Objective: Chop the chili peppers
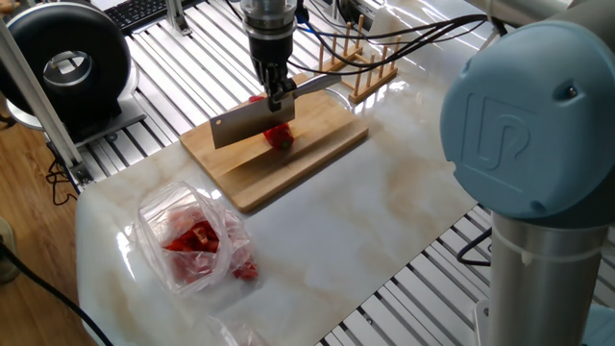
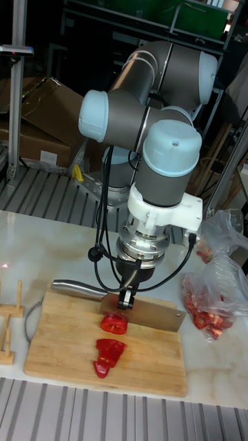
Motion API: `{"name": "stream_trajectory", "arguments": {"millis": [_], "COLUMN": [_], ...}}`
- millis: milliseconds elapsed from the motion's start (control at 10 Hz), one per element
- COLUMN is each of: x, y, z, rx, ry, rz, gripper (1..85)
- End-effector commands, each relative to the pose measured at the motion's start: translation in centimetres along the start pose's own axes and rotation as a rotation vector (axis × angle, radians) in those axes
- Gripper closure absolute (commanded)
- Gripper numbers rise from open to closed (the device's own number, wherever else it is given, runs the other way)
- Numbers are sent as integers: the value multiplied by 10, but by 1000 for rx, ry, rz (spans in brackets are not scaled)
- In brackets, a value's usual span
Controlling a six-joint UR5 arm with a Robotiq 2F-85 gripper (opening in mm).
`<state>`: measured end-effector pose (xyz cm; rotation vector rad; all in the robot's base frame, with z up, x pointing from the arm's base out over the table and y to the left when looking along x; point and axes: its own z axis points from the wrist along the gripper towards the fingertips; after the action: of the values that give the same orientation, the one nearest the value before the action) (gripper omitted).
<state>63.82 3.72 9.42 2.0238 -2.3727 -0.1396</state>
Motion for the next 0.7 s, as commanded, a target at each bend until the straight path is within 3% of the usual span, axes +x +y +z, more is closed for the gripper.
{"name": "stream_trajectory", "arguments": {"millis": [0, 600], "x": [-3, -1], "y": [-1, 1], "z": [1, -2], "rx": [3, -7], "ry": [-14, -8], "rz": [4, 10], "gripper": [843, 843]}}
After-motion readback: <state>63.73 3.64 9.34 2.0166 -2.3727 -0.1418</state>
